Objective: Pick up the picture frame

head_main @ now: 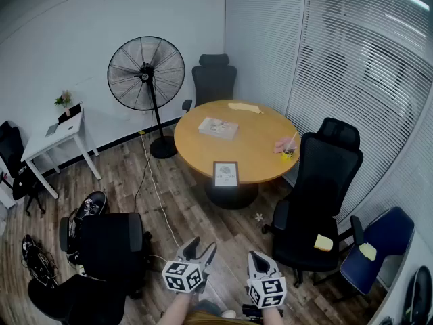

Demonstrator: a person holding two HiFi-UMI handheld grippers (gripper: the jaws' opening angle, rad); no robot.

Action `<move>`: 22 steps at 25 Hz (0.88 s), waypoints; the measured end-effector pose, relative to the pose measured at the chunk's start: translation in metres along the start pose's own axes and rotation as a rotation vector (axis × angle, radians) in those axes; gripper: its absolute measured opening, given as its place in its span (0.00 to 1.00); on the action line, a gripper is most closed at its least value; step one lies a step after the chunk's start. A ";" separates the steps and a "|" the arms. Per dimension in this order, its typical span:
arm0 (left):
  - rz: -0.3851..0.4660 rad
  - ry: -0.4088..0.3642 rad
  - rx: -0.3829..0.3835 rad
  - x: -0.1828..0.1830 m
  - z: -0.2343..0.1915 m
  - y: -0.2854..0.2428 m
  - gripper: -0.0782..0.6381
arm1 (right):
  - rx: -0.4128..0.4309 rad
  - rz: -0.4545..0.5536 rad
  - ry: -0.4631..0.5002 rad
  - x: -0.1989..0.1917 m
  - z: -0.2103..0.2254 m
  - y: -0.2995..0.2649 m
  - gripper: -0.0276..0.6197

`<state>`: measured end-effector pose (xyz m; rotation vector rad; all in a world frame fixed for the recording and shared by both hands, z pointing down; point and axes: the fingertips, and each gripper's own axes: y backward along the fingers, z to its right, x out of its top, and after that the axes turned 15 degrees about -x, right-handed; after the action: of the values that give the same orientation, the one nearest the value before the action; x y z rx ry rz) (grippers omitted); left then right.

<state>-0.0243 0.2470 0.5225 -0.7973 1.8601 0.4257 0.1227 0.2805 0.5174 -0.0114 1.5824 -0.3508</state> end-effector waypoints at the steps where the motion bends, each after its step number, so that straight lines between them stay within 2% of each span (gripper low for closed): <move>1: -0.002 -0.002 -0.003 0.000 0.001 0.000 0.48 | -0.003 0.000 -0.009 0.000 0.000 0.001 0.06; 7: 0.008 0.011 -0.006 0.004 -0.002 0.008 0.48 | -0.033 -0.015 -0.064 0.005 0.004 0.001 0.06; 14: 0.020 0.053 0.003 0.003 -0.017 -0.006 0.48 | -0.032 -0.033 -0.070 -0.001 0.013 -0.020 0.06; 18: 0.035 0.057 -0.008 0.009 -0.036 -0.027 0.48 | -0.038 -0.043 -0.064 -0.002 0.021 -0.050 0.06; 22: 0.030 0.079 -0.012 0.019 -0.073 -0.063 0.48 | -0.052 -0.060 -0.061 0.000 0.030 -0.098 0.06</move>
<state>-0.0351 0.1507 0.5393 -0.8055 1.9461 0.4299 0.1315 0.1811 0.5393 -0.1094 1.5326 -0.3531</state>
